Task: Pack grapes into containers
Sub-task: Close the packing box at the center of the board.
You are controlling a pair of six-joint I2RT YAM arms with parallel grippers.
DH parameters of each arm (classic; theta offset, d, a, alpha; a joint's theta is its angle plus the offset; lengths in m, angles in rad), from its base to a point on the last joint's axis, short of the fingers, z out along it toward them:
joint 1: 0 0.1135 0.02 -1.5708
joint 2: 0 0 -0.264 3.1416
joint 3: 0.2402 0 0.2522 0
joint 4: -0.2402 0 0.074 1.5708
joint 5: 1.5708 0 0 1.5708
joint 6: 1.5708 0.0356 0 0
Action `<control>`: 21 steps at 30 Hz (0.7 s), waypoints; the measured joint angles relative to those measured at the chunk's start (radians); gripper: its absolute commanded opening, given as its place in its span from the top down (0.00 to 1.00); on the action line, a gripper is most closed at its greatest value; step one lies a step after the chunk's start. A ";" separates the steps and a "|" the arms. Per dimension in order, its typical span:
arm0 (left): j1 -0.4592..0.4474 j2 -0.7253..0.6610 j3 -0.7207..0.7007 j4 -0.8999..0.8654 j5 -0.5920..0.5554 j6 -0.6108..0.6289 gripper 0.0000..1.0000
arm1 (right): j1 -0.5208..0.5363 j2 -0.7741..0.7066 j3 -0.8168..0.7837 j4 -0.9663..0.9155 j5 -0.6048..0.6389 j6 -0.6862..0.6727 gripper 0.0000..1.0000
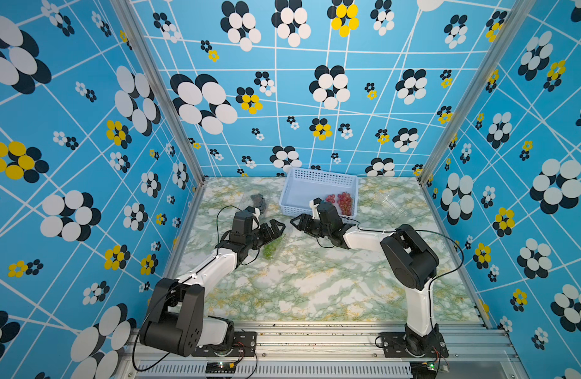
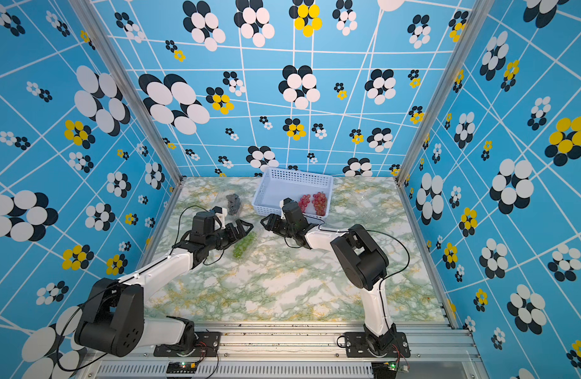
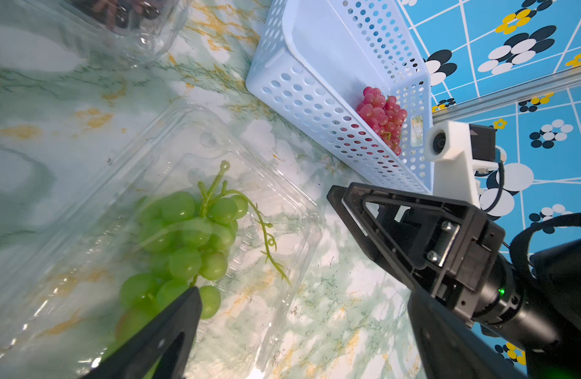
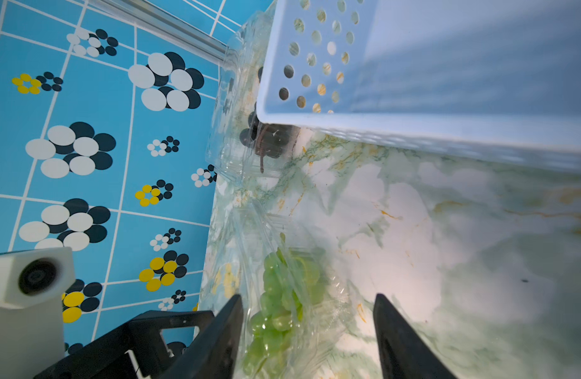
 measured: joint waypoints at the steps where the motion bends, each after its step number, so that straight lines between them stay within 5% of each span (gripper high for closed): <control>1: -0.006 0.001 0.000 0.004 0.000 0.000 0.00 | 0.000 0.003 -0.009 0.010 -0.002 0.006 0.40; 21: -0.031 0.014 -0.029 0.064 -0.002 0.000 0.01 | 0.031 0.040 -0.043 0.101 -0.013 0.058 0.60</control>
